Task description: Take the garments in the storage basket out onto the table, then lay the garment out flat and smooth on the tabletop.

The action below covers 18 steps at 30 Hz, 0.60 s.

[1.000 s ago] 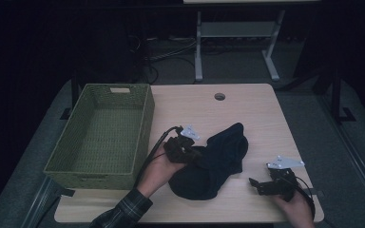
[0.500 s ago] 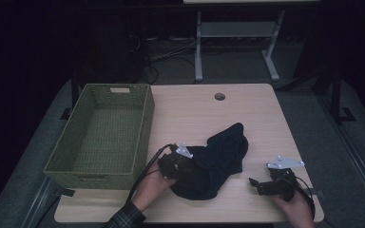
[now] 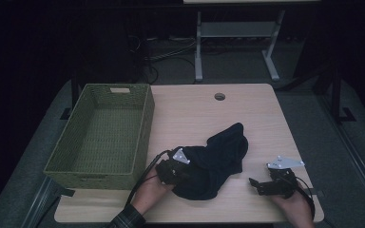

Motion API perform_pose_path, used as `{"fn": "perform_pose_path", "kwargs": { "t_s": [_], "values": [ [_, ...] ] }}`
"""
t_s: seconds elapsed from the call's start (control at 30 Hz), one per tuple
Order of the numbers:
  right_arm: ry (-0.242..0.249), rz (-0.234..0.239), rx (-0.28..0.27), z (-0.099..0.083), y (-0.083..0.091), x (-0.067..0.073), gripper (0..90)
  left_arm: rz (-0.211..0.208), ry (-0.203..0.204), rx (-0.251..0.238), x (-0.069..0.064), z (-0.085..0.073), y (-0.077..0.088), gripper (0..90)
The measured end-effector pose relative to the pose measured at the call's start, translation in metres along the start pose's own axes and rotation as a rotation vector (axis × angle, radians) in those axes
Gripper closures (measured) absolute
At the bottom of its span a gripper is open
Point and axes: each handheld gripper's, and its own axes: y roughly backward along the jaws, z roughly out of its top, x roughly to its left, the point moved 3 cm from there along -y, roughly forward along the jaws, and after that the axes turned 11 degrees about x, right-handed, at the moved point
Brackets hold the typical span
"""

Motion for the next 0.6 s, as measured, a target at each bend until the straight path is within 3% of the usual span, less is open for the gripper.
{"fn": "perform_pose_path", "kwargs": {
  "t_s": [0.17, 0.3, 0.47, 0.6],
  "values": [
    [-0.01, 0.015, 0.018, 0.002, 0.005, 0.0, 14.1, -0.002, 0.0, 0.002, 0.0, 0.0, 0.0, 89.6],
    [-0.011, 0.033, -0.006, 0.008, 0.014, -0.001, 20.9, -0.014, 0.012, -0.005, 0.002, -0.001, 0.0, 89.7],
    [-0.013, 0.04, -0.051, 0.025, 0.026, -0.004, 23.3, -0.021, 0.006, -0.001, 0.003, -0.001, 0.0, 89.7],
    [0.006, 0.056, -0.074, 0.036, 0.031, -0.005, 32.5, -0.021, 0.009, -0.006, 0.003, -0.001, 0.0, 89.6]
  ]
}}
